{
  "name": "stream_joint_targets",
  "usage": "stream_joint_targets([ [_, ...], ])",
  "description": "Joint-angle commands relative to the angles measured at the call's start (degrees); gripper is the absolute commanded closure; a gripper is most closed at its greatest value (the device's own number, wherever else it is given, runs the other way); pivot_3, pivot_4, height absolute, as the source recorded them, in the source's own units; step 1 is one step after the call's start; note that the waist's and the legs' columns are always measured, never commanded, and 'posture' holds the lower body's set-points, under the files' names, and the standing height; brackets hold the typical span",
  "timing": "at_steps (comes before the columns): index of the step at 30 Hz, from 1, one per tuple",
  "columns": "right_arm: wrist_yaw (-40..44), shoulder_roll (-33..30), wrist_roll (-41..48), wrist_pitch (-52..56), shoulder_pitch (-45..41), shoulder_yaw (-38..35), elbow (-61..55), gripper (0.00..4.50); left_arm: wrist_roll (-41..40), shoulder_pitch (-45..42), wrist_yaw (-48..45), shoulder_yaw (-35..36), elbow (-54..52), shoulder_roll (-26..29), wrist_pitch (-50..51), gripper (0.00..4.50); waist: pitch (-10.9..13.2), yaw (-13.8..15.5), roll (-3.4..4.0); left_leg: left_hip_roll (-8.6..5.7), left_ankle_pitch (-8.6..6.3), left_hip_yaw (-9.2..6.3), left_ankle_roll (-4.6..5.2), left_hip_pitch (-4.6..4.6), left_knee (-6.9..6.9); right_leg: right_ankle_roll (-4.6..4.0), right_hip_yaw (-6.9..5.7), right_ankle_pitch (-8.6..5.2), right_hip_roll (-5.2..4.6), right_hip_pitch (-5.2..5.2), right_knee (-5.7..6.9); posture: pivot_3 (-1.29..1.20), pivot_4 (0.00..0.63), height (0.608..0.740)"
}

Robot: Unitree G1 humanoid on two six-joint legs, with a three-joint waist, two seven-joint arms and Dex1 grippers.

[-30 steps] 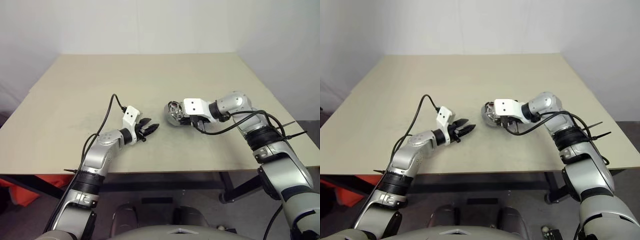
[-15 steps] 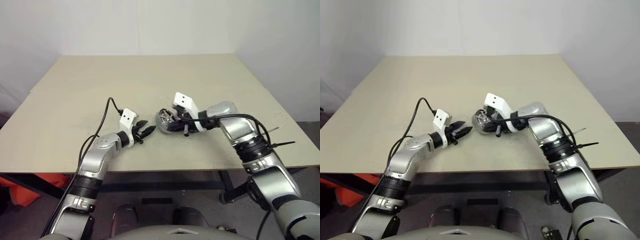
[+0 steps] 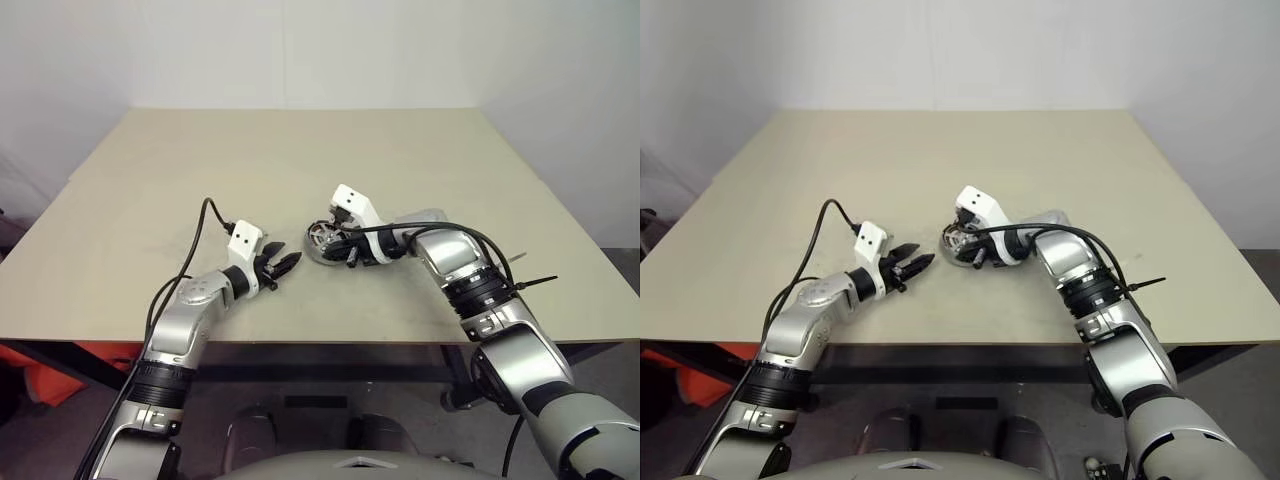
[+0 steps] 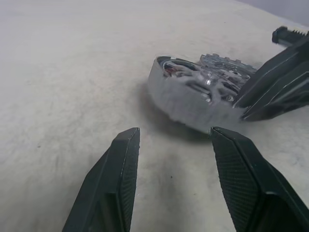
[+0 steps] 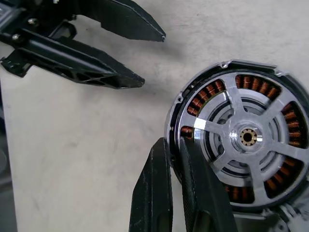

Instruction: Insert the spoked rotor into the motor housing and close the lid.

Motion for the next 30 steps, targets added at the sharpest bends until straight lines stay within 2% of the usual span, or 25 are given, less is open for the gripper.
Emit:
stream_joint_targets([
  [1,-2.19,0.64,0.80,0.26,-2.25,-1.95,2.56,3.82,-0.68,-0.86,0.14,0.84,-2.20,0.04,-0.22,2.04,0.00,-0.03,0.00,0.00,0.00,0.00,0.00,0.01,0.00,0.00,0.00,0.00,0.00,0.01,0.00,0.00,0.000,0.740],
  [2,-2.40,0.67,0.89,-0.10,-2.39,-2.03,2.79,3.62,-0.71,-0.89,0.11,0.85,-2.20,0.06,-0.18,2.04,0.00,0.01,0.00,0.00,0.00,0.00,0.00,0.02,0.00,0.00,0.00,0.00,0.00,0.02,0.00,0.00,0.000,0.740],
  [11,-2.01,-1.05,4.19,0.62,-1.68,-4.08,-5.61,0.46,-0.85,-1.66,-0.53,0.86,-1.33,0.22,0.06,2.04,0.00,0.01,0.00,0.01,0.01,-0.01,-0.02,0.02,-0.02,0.01,0.00,0.00,0.01,0.01,0.00,0.00,0.000,0.740],
  [14,-4.06,-0.67,6.08,2.56,-0.94,-6.48,-8.16,0.46,-0.99,-2.16,-0.77,0.80,-0.94,0.08,0.19,2.04,0.00,0.02,0.00,0.00,0.01,-0.01,-0.02,0.02,-0.02,0.00,0.00,0.00,0.01,0.01,0.00,0.00,0.000,0.740],
  [18,-10.53,2.04,9.95,7.46,1.07,-13.44,-10.15,0.46,-1.59,-2.89,-1.14,0.88,-0.50,-0.44,0.55,2.04,0.00,0.02,0.00,0.00,0.01,-0.01,-0.02,0.03,-0.02,0.01,0.01,0.00,0.01,0.02,0.00,0.00,0.000,0.740],
  [22,-17.73,5.72,16.73,19.62,2.77,-24.37,-11.88,0.46,-2.02,-3.44,-1.29,0.97,-0.10,-0.54,1.01,2.04,0.00,0.05,0.00,-0.01,0.03,-0.01,-0.05,0.03,-0.02,0.01,0.01,0.00,0.01,0.01,0.01,0.00,0.000,0.740],
  [26,-24.44,9.70,23.86,35.82,5.34,-38.42,-16.08,0.46,-2.07,-4.18,-2.20,0.70,0.97,-0.38,1.43,2.04,0.00,0.08,0.00,-0.02,0.15,-0.01,-0.26,0.03,-0.07,0.01,0.01,0.00,0.01,0.02,-0.01,0.00,0.000,0.740],
  [30,-28.83,12.72,27.12,46.93,6.67,-49.40,-20.56,0.46,-1.95,-5.28,-3.27,0.27,2.38,-0.50,1.42,2.04,-0.01,0.20,0.01,-0.04,0.23,-0.01,-0.39,0.11,-0.18,0.02,0.02,-0.01,0.01,0.02,-0.01,0.00,0.000,0.740],
])
